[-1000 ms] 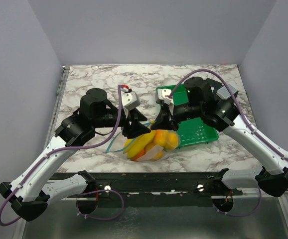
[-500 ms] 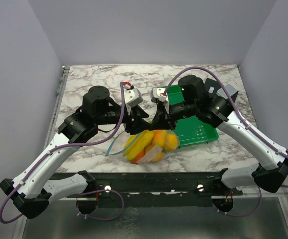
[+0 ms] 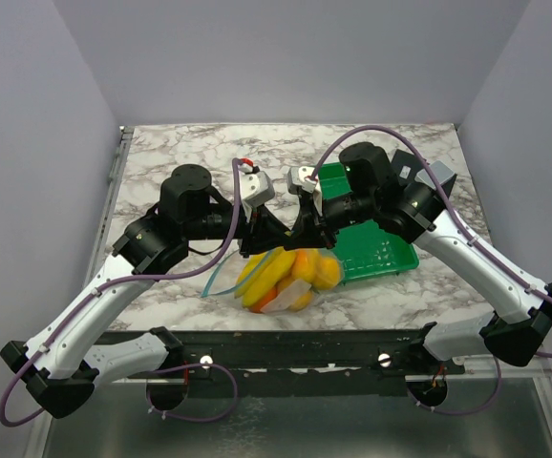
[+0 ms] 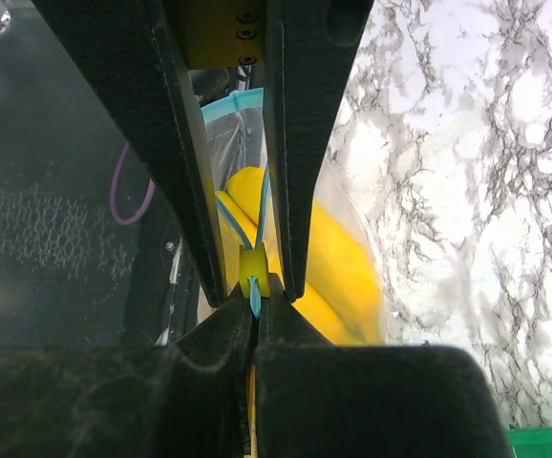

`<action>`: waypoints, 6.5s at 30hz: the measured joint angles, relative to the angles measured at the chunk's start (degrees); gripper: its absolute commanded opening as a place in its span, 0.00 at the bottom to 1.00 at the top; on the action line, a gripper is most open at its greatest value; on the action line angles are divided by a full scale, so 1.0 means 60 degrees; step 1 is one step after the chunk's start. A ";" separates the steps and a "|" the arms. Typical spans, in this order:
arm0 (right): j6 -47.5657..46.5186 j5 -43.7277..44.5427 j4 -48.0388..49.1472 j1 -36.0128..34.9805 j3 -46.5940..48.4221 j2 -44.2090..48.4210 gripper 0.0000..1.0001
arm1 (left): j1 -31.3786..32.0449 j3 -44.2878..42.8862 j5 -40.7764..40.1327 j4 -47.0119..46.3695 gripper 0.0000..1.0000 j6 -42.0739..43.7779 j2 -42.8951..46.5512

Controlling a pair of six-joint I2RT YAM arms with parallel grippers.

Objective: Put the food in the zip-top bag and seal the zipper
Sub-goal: Zip the zipper food storage bag at the center of the board.

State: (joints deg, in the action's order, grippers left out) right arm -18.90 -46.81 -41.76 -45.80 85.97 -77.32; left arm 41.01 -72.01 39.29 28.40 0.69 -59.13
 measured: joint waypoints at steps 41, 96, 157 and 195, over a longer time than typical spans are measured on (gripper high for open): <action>0.0186 -0.0157 0.0193 -0.0106 -0.0036 0.0102 0.01 | 0.0015 0.0000 -0.0007 0.0033 0.41 -0.0069 0.0386; 0.0648 0.0033 0.0157 -0.0168 -0.0127 0.0120 0.01 | -0.0004 0.0025 0.0328 -0.0153 0.00 -0.0080 0.0215; 0.1891 0.6094 0.3308 -0.0335 -0.1129 0.2747 0.01 | -0.0004 0.0688 -0.0794 -0.1035 0.00 0.0091 0.1078; 0.1461 1.1551 0.6706 -0.0419 -0.2488 0.3238 0.01 | -0.0011 0.1421 -0.1781 -0.0506 0.05 0.0062 0.1741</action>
State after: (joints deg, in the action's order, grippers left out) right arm -10.13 22.50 -1.52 -48.31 71.05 -57.89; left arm 40.95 -63.48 28.60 25.36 1.06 -48.69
